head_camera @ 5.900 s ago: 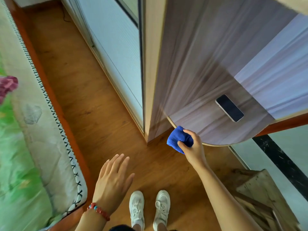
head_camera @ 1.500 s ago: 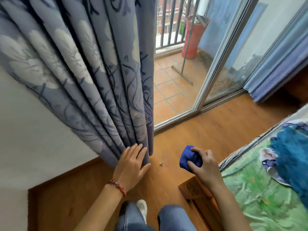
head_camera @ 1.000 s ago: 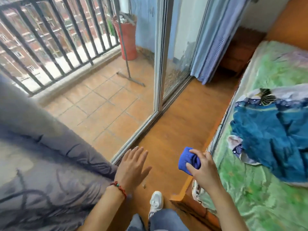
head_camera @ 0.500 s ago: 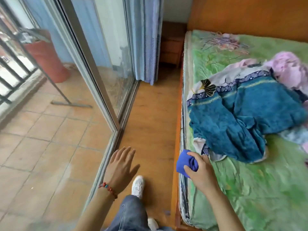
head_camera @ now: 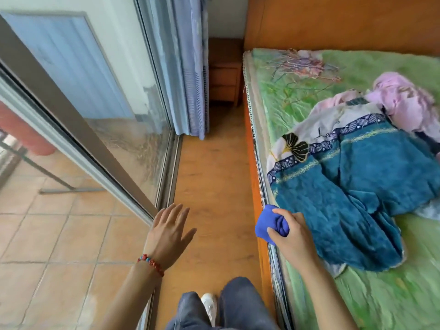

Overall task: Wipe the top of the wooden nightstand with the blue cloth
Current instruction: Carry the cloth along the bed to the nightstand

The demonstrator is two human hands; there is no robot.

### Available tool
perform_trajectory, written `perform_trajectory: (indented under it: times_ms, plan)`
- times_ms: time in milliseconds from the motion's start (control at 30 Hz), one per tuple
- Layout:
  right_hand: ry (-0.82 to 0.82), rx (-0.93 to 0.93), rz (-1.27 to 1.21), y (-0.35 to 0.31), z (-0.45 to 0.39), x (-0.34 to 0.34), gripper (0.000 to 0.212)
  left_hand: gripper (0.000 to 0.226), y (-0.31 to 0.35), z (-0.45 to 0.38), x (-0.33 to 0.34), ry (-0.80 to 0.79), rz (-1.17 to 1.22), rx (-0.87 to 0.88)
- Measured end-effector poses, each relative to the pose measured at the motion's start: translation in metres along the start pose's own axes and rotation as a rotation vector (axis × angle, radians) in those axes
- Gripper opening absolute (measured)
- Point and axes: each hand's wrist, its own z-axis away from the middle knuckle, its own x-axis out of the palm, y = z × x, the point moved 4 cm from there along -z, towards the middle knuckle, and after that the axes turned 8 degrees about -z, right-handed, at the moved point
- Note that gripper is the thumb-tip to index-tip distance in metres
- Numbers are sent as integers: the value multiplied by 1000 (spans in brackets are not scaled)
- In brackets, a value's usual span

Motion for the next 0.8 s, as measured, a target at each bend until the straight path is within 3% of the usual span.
perform_trajectory:
  times_ms: [233,467,800]
  plan:
    - [32,-24,22,-17,-130,9,39,67,-20,-130,-5,-26,16,8]
    - [-19,-64,1,-37,-303,11,39,85,-35,-291,-23,-2,23,-7]
    - [-13,-80,-5,-82,-509,14,39,77,-59,-499,-59,68,11,39]
